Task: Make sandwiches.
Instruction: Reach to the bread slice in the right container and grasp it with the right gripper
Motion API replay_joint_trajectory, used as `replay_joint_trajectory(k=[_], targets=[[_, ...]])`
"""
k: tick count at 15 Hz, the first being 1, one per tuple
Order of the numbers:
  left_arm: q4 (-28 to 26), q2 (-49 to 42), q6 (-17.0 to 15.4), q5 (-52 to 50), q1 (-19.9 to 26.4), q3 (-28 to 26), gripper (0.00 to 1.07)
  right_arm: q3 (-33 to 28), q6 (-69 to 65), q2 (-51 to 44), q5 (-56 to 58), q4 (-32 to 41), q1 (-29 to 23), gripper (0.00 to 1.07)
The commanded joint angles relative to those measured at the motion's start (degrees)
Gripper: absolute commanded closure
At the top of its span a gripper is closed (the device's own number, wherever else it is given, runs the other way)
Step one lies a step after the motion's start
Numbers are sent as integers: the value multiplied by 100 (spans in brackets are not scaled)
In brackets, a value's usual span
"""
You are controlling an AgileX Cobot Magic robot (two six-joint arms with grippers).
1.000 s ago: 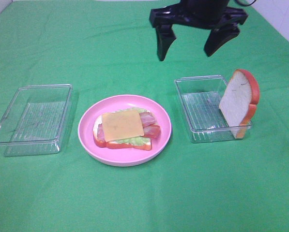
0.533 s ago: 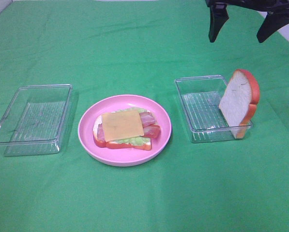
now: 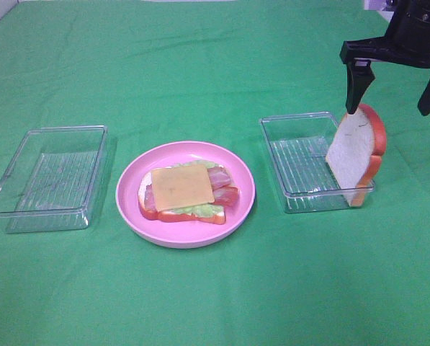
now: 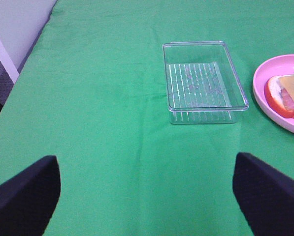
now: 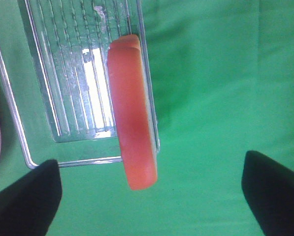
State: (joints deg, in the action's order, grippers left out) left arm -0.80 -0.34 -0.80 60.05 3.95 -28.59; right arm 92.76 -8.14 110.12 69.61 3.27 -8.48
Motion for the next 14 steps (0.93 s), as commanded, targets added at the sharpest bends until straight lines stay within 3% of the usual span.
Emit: replay_joint_trajectory(k=[1,8,10,11,12,14], targets=[[-17,-120,-23,-29,-11,6,18,-40,246,275,-160,281,23,13],[-17,-120,-23,-29,-11,6,18,-40,344,842,-401,321,23,14],[-17,-120,-23,-29,-11,6,18,-40,401,865,-384,327,23,20],[-17,-120,-23,-29,-11,6,18,-40,395,865,-384,315,23,45],[-17,-120,-23,-29,-11,6,18,-40,395,865,-401,281,23,59],[-17,-120,-23,-29,-11,6,18,-40,395,865,-390,281,23,66]])
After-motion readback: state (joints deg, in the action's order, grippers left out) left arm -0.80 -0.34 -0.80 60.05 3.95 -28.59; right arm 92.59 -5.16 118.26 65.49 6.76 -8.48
